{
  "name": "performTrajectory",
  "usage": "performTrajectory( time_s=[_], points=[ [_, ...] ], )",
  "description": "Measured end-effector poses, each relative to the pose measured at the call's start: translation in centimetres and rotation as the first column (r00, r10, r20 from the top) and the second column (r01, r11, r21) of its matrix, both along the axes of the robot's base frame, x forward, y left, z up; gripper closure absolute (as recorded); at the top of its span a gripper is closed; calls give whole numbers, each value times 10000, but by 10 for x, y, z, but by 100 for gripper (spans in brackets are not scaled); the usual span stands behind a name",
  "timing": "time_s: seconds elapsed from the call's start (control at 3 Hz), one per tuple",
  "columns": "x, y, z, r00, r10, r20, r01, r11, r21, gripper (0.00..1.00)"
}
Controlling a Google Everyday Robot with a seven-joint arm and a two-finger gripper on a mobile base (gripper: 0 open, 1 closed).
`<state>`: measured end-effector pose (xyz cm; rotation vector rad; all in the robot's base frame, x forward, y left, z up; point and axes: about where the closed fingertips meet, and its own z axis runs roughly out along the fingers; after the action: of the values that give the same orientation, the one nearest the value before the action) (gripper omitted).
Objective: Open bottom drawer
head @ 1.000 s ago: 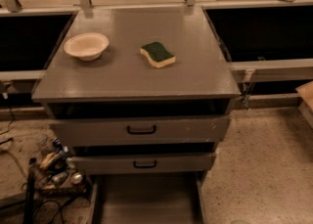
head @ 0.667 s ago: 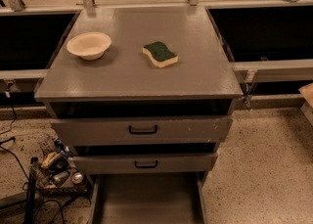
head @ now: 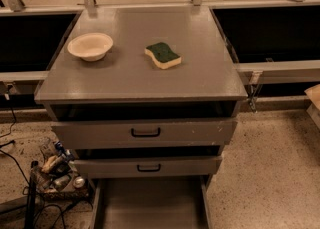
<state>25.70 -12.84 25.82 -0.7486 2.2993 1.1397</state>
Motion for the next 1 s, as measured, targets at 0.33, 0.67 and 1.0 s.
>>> performTrajectory(
  time_s=[0.33,0.67,1.0],
  points=[
    [4,1,2,10000,-28,40,28,10000,80,0],
    [15,4,7,9998,-99,150,94,9995,300,0],
    [27,16,16,9995,107,288,-121,9987,494,0]
  ],
)
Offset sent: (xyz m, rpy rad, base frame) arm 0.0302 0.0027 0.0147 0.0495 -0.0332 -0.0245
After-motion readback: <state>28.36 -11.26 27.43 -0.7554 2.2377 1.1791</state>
